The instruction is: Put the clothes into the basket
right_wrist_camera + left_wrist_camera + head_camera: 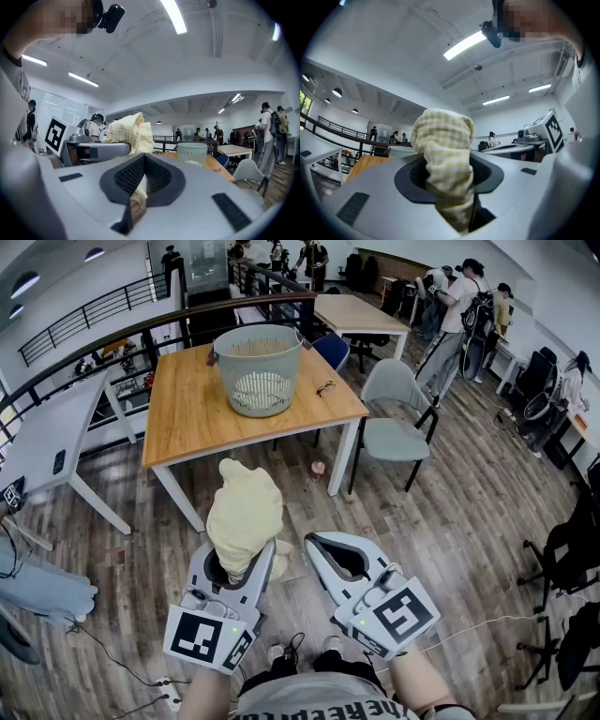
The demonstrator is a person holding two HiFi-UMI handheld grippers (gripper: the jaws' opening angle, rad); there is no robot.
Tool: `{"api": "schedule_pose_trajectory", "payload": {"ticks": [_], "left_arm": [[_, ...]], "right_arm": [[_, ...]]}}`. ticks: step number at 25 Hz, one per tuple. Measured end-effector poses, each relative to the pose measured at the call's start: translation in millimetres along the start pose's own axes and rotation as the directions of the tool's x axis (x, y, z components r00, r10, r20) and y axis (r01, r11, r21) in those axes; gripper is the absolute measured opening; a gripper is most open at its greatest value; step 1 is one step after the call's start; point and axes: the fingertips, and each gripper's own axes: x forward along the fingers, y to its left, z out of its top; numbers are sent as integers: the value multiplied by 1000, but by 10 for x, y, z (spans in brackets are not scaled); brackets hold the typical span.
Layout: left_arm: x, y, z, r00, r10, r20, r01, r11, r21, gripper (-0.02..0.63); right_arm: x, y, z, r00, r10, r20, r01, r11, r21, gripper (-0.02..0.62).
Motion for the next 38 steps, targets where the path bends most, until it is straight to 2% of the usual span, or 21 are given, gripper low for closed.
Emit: {"api": "schedule_pose_trajectory", "payload": {"ticks": [8,17,24,38], "left_arm": [[-96,223,45,1000,-10,2,10,1000,5,179],[-109,451,-26,998,-56,8,56,998,-9,179],[219,580,-107,998,-61,-2,61,998,-21,179],[1412,874,-134,999,39,2,-39,999,-21,179]], "right_arm": [[221,163,35,1000,-1,3,1,1000,-4,9],[426,295,-40,999,-40,-12,40,999,-13,9],[609,-70,-96,998,-66,-10,66,998,20,9],[1227,-1224,-22,997,59,-39,-60,998,-12,9]]}}
